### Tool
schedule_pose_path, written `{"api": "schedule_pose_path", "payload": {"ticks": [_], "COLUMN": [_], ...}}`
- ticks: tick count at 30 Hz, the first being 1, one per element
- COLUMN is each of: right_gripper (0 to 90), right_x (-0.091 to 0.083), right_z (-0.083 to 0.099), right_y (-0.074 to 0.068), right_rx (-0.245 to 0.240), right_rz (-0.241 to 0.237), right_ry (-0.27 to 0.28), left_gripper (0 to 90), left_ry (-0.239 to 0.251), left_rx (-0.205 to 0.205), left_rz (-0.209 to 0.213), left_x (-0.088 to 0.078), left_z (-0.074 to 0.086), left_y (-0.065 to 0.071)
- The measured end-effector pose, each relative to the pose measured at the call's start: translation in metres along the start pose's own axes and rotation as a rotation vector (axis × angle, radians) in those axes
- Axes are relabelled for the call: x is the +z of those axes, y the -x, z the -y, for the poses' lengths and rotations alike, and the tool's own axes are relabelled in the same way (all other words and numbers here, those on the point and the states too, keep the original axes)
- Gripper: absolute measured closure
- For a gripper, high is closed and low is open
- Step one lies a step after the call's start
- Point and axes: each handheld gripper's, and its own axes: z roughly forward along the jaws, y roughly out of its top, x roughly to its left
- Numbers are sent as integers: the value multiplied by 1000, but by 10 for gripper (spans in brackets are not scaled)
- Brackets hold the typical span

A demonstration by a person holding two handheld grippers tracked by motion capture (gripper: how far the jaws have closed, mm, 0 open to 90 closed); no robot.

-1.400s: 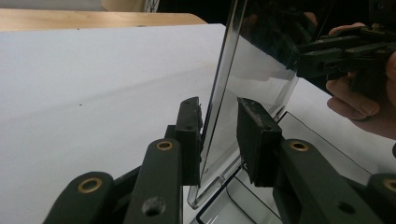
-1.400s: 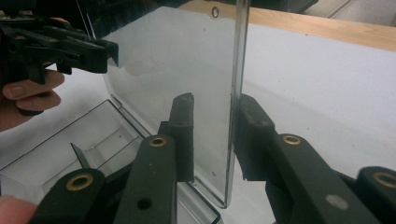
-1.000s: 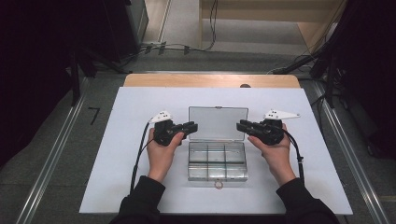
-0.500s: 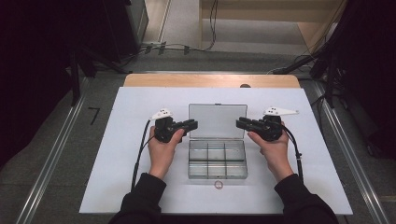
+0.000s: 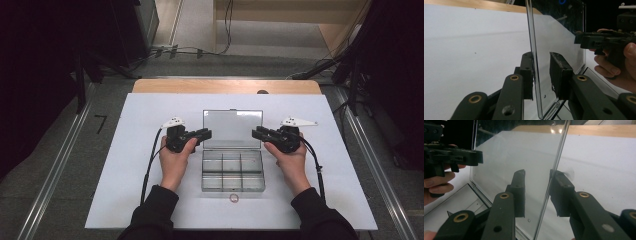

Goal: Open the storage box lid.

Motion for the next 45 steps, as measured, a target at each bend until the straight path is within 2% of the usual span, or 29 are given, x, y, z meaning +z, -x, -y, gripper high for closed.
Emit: {"api": "schedule_pose_path", "payload": {"ticks": [6,13,21,26,31,45], "right_gripper": [670,656,634,596,576,509], "right_x": [1,3,7,10,12,16], "right_z": [7,9,12,14,15,19], "right_y": [7,10,15,15,17,20], "right_rx": [64,78,126,125,152,192], "right_rz": [-27,-23,-37,-29,-32,-30], "right_ry": [-10,-23,-47,-64,-78,-113], "left_gripper": [694,668,630,593,575,507], "left_ry": [-18,-28,-46,-60,-70,-98], "left_rx": [-15,-26,-40,-45,-73,-83], "left_rz": [-24,-37,-41,-49,-48,-69], "left_x": [3,6,9,11,12,15], "left_z": [4,7,10,12,13,15], "left_y": [-1,-2,-4,-5,-7,-9]}}
